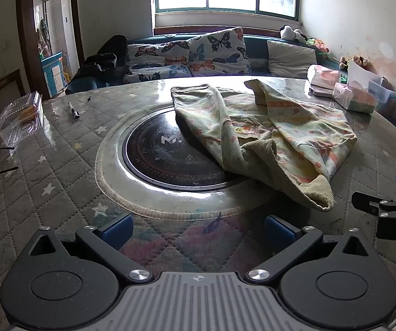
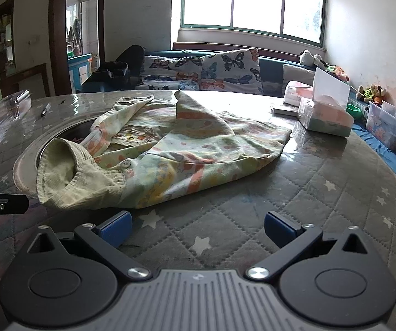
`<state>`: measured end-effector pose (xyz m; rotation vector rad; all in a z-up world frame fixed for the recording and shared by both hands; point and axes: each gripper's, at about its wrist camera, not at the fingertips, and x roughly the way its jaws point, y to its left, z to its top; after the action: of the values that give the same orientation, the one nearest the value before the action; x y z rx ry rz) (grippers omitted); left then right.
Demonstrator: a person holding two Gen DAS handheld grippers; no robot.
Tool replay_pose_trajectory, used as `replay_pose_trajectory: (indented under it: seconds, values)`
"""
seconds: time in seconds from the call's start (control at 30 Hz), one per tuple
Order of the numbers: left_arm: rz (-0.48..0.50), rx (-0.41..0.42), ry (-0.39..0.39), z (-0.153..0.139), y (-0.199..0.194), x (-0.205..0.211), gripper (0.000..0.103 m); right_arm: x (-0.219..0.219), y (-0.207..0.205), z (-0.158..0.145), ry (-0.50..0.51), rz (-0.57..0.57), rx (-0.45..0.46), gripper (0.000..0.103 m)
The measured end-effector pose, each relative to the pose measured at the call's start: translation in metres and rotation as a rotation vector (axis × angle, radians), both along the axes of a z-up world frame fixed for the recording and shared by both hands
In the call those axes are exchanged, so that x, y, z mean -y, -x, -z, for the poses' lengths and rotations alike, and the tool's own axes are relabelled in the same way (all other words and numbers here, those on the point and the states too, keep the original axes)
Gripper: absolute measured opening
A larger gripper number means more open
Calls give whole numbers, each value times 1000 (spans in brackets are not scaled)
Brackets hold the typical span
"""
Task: Fold clothes
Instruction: 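Approach the crumpled striped shirt with both grippers open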
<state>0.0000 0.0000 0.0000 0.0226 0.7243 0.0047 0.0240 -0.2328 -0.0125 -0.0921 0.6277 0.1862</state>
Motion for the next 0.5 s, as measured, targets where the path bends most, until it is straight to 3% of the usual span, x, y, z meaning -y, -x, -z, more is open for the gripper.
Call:
replay_pose_trajectory:
  seconds: [0.5]
  values:
    - [7, -9, -12, 0, 5, 3, 103, -2, 6, -1, -13, -13, -5, 103]
